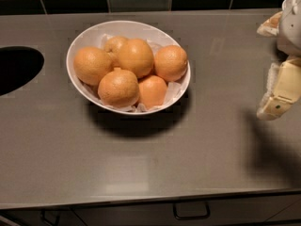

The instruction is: Pick orange from white bowl

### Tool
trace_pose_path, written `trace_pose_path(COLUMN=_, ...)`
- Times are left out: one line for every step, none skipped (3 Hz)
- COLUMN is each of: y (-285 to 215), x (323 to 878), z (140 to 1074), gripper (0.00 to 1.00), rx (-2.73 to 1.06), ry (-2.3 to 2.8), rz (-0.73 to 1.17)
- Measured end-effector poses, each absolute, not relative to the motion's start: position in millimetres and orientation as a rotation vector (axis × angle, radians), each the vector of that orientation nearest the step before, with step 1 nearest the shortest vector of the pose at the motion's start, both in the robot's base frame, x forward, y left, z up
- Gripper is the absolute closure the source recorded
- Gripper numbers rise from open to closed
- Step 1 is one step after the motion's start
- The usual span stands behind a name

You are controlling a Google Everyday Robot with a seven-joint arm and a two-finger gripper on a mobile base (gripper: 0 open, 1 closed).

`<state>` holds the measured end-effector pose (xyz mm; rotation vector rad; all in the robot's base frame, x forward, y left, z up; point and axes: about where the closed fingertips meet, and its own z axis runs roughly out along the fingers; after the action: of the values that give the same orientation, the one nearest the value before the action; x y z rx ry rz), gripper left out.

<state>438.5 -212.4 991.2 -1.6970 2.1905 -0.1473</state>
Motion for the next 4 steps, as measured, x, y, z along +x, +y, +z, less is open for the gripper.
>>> trace_pose_path(y=-212, x=439, z=991, gripper=0.0, rx=-1.697, ry=2.19, rz=-0.147)
trace_pose_path(y=-190, x=458, z=1003, gripper=0.0, rx=-1.789, ry=2.104, rz=-0.176)
trace_pose_path(y=-155, x=480, z=1013, gripper=0.0, rx=-1.906, ry=1.98, rz=-0.174)
trace_pose_path(y=-113, x=491, z=1014, gripper=0.0, rx=-2.019, ry=1.847, rz=-0.144)
